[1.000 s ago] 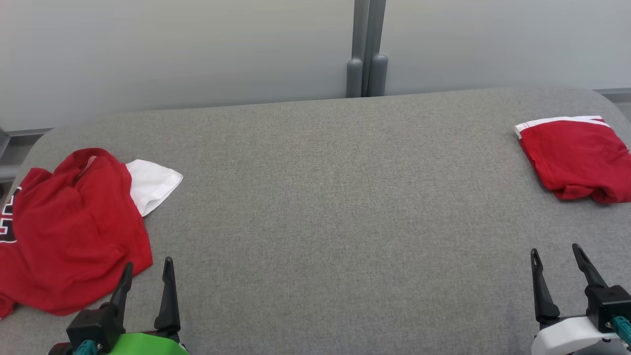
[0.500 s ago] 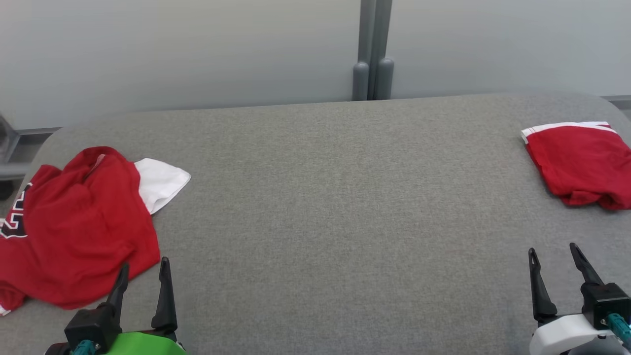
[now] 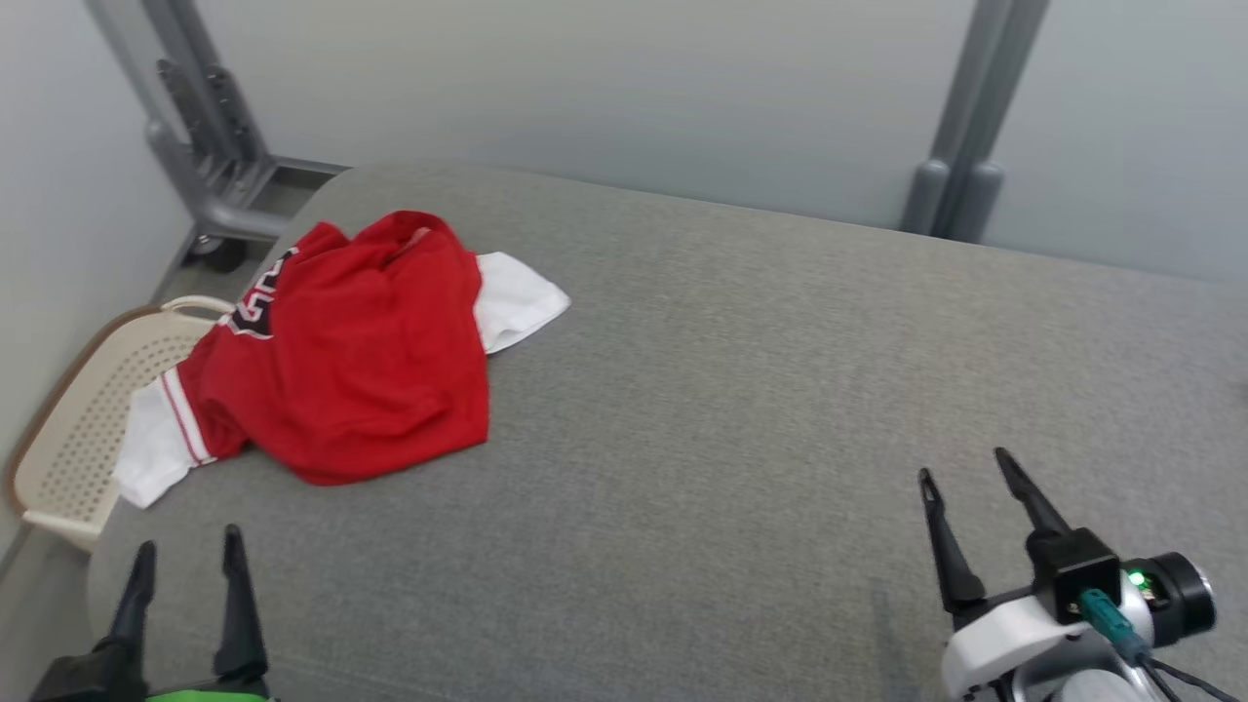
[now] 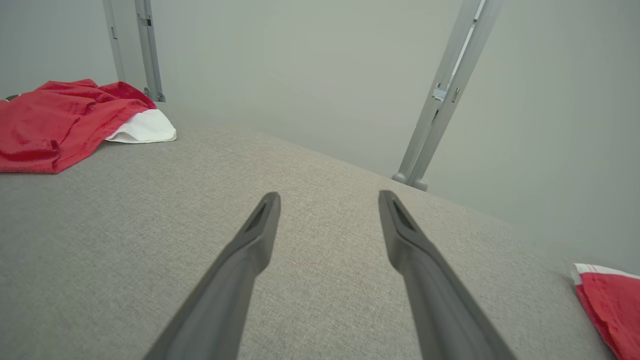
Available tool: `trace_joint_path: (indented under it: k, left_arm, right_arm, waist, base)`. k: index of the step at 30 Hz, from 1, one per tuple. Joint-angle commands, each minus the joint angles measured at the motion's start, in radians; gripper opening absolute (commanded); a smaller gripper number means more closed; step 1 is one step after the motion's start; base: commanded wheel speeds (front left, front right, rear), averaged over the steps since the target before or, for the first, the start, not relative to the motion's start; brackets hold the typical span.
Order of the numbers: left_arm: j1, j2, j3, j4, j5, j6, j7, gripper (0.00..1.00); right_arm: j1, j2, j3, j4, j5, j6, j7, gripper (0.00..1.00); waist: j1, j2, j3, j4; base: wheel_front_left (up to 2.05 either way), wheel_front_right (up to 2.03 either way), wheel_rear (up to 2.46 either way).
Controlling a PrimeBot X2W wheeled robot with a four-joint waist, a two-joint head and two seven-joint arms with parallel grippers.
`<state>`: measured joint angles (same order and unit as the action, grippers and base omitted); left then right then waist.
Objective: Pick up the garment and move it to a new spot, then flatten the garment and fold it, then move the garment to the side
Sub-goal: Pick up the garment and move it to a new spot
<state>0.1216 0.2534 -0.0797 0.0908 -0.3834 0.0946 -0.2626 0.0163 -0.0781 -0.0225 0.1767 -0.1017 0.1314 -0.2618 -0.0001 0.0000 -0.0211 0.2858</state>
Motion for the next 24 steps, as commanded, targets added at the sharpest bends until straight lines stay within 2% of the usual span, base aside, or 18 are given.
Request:
trace_joint_path:
  k: [1, 8, 15, 21, 24]
  left_arm:
    - [0.029, 0.012, 0.018, -0.013, -0.005, 0.010, -0.003, 1.00]
    - [0.124, -0.031, 0.136, -0.125, -0.008, 0.054, -0.002, 1.00]
    - [0.142, -0.058, 0.168, -0.169, 0.016, 0.035, -0.002, 1.00]
    - [0.030, -0.030, 0.120, -0.144, -0.013, -0.027, 0.051, 1.00]
    - [-0.139, -0.018, 0.071, -0.105, -0.061, -0.079, 0.174, 1.00]
  right_arm:
    - [-0.014, 0.003, 0.024, 0.009, 0.000, -0.001, -0.004, 1.00]
    - [-0.136, -0.012, 0.178, 0.072, 0.025, -0.001, -0.004, 1.00]
    - [-0.184, -0.025, 0.220, 0.100, 0.051, -0.001, -0.004, 1.00]
    - [-0.147, -0.020, 0.187, 0.074, 0.050, -0.001, -0.004, 1.00]
    - [-0.125, -0.031, 0.148, 0.039, 0.028, -0.001, -0.004, 1.00]
  waist:
    - [0.0001, 0.0000, -0.024, 0.210]
    - [0.0001, 0.0000, 0.020, 0.243]
    - [0.0001, 0.0000, 0.026, 0.243]
    - [0.0001, 0.0000, 0.036, 0.238]
    - [0.0001, 0.0000, 0.088, 0.240]
  base:
    - [0.00, 0.00, 0.00]
    - [0.00, 0.00, 0.00]
    - [0.00, 0.00, 0.00]
    - [0.00, 0.00, 0.00]
    - [0.00, 0.00, 0.00]
